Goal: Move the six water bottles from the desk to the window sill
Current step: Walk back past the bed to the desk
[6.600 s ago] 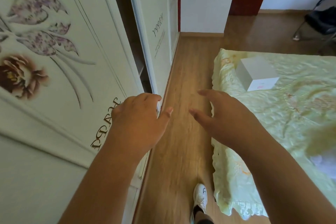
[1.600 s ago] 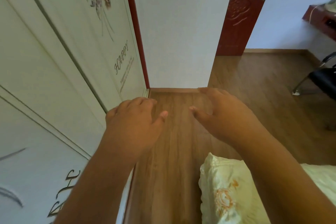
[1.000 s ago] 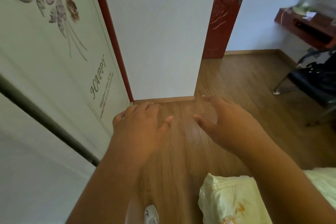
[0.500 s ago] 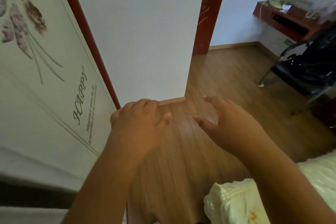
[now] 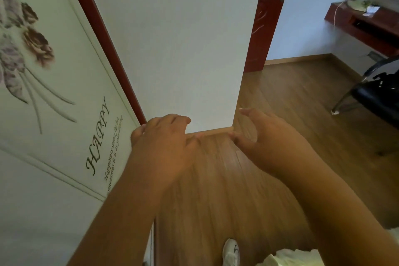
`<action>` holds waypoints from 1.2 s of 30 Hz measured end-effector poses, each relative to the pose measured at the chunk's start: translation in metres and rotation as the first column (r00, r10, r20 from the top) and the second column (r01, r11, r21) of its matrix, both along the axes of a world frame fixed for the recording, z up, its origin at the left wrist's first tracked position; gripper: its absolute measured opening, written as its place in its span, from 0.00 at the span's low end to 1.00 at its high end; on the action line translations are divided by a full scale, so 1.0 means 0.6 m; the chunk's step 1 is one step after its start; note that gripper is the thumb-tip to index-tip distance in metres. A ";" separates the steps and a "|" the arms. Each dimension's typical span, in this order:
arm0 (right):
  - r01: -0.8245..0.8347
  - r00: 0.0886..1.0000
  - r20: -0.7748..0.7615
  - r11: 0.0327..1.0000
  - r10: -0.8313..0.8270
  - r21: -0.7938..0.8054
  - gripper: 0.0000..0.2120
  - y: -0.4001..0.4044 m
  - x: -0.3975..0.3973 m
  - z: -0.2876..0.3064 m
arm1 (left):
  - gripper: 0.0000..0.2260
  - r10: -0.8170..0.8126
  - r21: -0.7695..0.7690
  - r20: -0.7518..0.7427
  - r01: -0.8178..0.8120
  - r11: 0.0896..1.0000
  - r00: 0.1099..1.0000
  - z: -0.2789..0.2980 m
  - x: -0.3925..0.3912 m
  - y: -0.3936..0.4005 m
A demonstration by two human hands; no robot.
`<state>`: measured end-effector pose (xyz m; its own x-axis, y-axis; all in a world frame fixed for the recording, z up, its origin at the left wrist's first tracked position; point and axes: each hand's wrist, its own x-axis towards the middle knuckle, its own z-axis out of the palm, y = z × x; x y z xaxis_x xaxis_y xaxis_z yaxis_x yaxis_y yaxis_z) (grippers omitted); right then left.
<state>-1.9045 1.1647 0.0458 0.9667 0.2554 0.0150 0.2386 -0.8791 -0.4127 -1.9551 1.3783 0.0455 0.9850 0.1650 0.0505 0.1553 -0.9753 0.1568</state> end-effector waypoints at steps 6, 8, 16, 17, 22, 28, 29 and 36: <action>-0.045 0.999 -0.008 0.999 0.045 0.023 0.33 -0.013 0.110 0.008 | 0.26 0.064 0.021 -0.014 -0.064 0.998 0.998 0.013 0.101 -0.031; -0.054 0.998 -0.021 0.998 0.054 0.020 0.34 -0.021 0.138 0.009 | 0.26 0.070 0.023 -0.034 -0.069 0.997 0.997 0.012 0.126 -0.041; -0.058 0.998 -0.022 0.998 0.058 0.006 0.34 -0.049 0.232 0.025 | 0.27 0.081 0.022 -0.038 -0.080 0.997 0.996 0.009 0.216 -0.076; -0.052 0.998 -0.023 0.999 0.052 0.002 0.34 -0.053 0.241 0.024 | 0.26 0.074 0.016 -0.032 -0.073 0.997 0.997 0.008 0.229 -0.079; 0.028 0.999 -0.040 0.999 -0.028 -0.018 0.33 -0.070 0.294 0.019 | 0.27 0.013 -0.006 -0.042 -0.014 1.000 0.999 -0.005 0.307 -0.091; 0.171 0.984 -0.040 0.983 -0.174 -0.059 0.32 -0.080 0.366 0.012 | 0.27 -0.123 -0.032 -0.034 0.122 0.992 0.992 -0.018 0.437 -0.099; 0.207 0.977 -0.046 0.976 -0.210 -0.069 0.32 -0.080 0.380 0.014 | 0.27 -0.152 -0.038 -0.028 0.151 0.988 0.988 -0.017 0.461 -0.100; 0.402 0.912 -0.037 0.909 -0.408 -0.111 0.34 -0.066 0.481 0.044 | 0.26 -0.321 -0.049 0.022 0.322 0.945 0.947 -0.007 0.624 -0.091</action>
